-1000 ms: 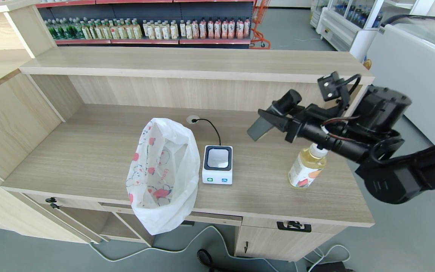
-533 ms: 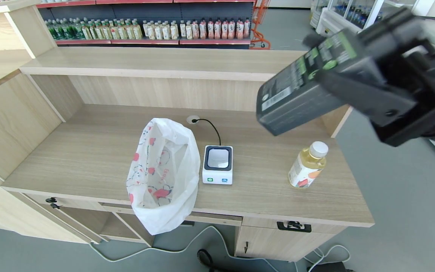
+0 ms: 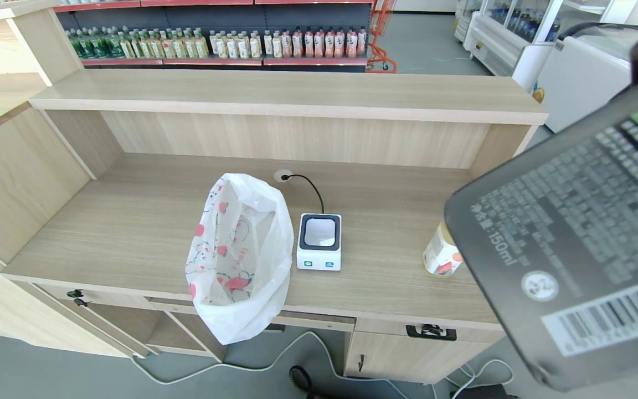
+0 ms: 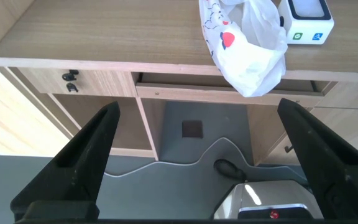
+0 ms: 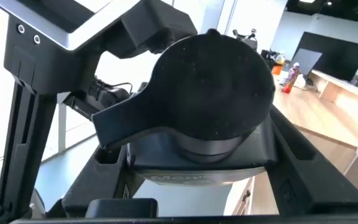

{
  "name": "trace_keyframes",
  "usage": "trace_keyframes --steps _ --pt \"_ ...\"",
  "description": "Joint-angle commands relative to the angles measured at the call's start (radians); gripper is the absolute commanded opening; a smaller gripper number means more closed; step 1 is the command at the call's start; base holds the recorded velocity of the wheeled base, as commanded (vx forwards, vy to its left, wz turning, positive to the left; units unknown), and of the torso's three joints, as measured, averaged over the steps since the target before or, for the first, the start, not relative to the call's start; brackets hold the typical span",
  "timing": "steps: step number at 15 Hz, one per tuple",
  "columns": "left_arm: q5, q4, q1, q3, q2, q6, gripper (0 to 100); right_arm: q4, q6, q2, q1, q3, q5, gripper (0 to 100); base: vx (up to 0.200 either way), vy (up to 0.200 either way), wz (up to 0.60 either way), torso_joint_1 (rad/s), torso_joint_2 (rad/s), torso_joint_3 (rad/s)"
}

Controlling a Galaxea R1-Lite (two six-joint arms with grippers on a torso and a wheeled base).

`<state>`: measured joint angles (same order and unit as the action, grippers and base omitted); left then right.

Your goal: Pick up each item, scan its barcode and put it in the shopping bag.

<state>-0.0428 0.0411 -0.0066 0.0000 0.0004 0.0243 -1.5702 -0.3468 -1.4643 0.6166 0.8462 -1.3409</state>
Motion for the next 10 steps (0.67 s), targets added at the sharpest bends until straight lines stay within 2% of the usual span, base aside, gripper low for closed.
trace_keyframes --steps 1,5,10 --pt "0.0 0.0 0.0 0.0 0.0 0.0 100 -0.001 0.003 -0.002 0.005 0.005 -0.009 0 0.0 0.0 0.0 0.0 0.0 0.0" --pt "0.0 0.0 0.0 0.0 0.0 0.0 100 -0.001 0.031 -0.019 -0.017 0.004 -0.118 0 0.0 0.0 0.0 0.0 0.0 0.0" --pt "0.0 -0.001 -0.001 0.0 0.0 0.0 100 -0.001 0.126 -0.042 -0.017 0.01 -0.13 0 0.0 0.0 0.0 0.0 0.0 0.0"
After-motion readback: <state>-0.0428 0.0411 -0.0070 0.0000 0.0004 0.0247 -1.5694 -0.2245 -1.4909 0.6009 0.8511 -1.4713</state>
